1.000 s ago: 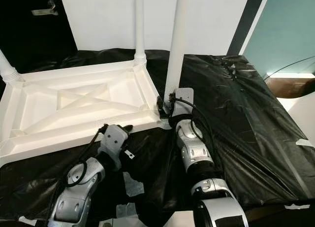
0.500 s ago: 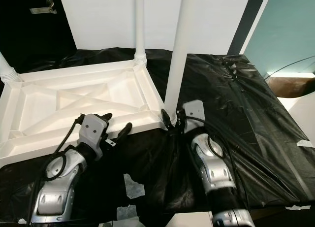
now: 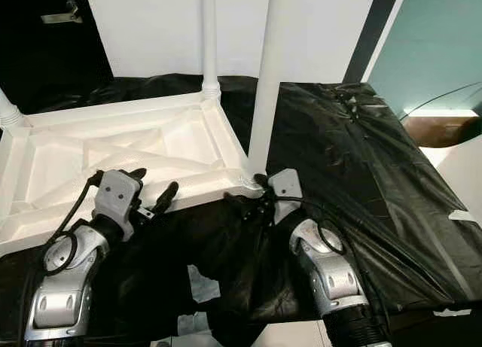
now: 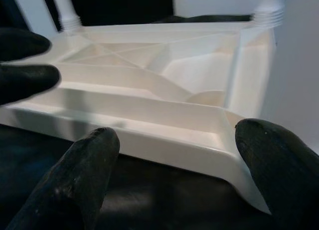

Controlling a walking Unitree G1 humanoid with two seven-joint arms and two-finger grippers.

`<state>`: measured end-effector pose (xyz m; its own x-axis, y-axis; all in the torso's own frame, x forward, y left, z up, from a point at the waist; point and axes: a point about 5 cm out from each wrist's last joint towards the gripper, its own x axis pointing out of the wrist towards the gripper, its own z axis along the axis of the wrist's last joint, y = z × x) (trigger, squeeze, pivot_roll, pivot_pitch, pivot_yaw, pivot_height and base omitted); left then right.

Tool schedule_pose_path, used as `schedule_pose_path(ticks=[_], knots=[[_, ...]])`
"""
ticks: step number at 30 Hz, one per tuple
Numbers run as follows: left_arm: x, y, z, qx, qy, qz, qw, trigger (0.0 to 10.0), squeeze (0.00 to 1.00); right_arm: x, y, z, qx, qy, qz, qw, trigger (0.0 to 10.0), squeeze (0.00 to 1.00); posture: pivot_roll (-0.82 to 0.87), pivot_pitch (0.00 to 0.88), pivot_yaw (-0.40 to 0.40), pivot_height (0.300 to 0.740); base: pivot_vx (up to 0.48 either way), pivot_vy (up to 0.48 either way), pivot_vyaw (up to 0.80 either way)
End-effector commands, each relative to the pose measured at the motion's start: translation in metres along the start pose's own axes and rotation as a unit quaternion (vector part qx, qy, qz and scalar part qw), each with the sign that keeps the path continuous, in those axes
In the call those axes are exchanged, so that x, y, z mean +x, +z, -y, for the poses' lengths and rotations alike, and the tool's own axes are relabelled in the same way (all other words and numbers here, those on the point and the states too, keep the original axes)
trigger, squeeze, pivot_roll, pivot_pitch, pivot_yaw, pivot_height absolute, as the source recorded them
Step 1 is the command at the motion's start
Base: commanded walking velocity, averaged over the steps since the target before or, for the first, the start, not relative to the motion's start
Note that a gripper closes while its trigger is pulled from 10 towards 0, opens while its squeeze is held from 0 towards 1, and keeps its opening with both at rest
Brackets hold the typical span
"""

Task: Building children table

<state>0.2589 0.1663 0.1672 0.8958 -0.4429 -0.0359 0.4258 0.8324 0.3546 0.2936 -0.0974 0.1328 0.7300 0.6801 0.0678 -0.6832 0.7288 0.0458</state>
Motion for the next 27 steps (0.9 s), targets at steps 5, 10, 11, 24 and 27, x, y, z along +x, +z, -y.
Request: schedule_pose_path(ticks=[5,10,11,24,27], knots=[[-0.003,-0.003,-0.005,0.005,0.047,-0.013,0.999,10.0,0.00,0.006,0.001,0.000,0.030,0.020,0.004,0.999,10.0,0.00,0.18,0.029,-0.070,0.740,0.000,0.000,0.00],[-0.011,-0.002,-0.013,0.018,0.063,-0.020,0.998,10.0,0.00,0.028,0.011,0.006,0.078,0.021,0.032,0.996,10.0,0.00,0.21,0.030,-0.071,0.740,0.000,0.000,0.00],[-0.013,-0.003,-0.015,0.020,0.066,-0.022,0.997,10.0,0.00,0.033,0.013,0.006,0.088,0.022,0.039,0.995,10.0,0.00,0.21,0.030,-0.071,0.740,0.000,0.000,0.00],[-0.021,-0.007,-0.021,0.036,0.065,-0.044,0.996,10.0,0.00,0.047,0.027,0.034,0.121,-0.105,0.113,0.981,10.0,0.00,0.21,0.032,-0.061,0.740,0.000,0.000,0.00],[-0.020,-0.008,-0.015,0.033,0.054,-0.045,0.997,10.0,0.00,0.032,0.028,0.062,0.099,-0.186,0.116,0.971,10.0,0.00,0.21,0.033,-0.052,0.740,0.000,0.000,0.00]])
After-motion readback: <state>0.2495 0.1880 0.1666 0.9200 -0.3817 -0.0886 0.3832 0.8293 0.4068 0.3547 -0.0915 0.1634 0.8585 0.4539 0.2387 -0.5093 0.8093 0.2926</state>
